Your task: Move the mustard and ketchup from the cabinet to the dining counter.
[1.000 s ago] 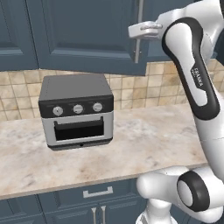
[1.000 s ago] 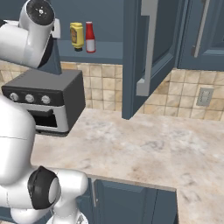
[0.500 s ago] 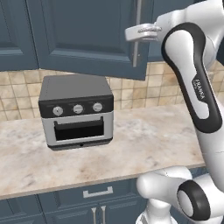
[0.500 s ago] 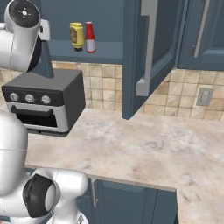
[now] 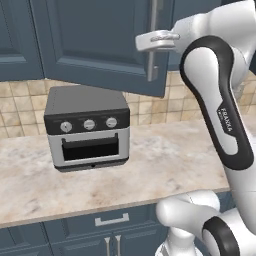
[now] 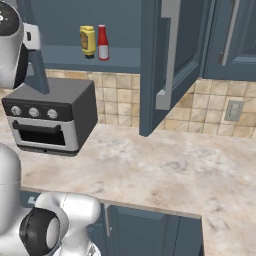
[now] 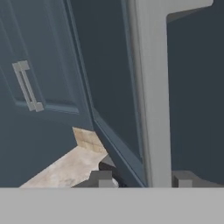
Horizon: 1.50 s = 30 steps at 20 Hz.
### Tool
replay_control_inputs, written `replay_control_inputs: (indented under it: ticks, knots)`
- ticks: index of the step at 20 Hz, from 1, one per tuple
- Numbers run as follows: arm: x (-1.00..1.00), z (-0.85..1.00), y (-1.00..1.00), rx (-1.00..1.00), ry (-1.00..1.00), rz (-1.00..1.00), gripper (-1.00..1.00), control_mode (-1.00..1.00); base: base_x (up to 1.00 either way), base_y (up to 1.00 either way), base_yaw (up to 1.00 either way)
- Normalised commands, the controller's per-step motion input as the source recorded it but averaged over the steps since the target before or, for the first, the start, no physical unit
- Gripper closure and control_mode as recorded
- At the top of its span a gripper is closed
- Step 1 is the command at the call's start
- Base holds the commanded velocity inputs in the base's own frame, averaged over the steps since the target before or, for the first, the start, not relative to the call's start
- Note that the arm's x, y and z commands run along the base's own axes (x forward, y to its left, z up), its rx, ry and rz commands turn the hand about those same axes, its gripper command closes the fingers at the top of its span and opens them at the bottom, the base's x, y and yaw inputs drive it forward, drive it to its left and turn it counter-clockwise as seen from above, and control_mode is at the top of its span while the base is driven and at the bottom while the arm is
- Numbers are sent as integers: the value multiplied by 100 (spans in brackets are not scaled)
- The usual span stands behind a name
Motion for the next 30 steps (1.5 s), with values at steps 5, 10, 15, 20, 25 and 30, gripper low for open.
replay_control_inputs:
  ticks: [5,10,15,20,25,30]
  knots:
    - [-36,-5,85,0,0,0,100,-100,0,0,0]
    - [-25,-8,86,-1,0,0,100,-100,0,0,0]
    - [-17,-12,46,-7,0,-1,-100,-100,0,0,0]
    - [-67,-1,0,-1,-1,-1,-100,-100,0,0,0]
    - [-77,8,-13,7,0,-4,-100,-100,0,0,0]
    - [-80,15,-23,18,0,-6,-100,-100,0,0,0]
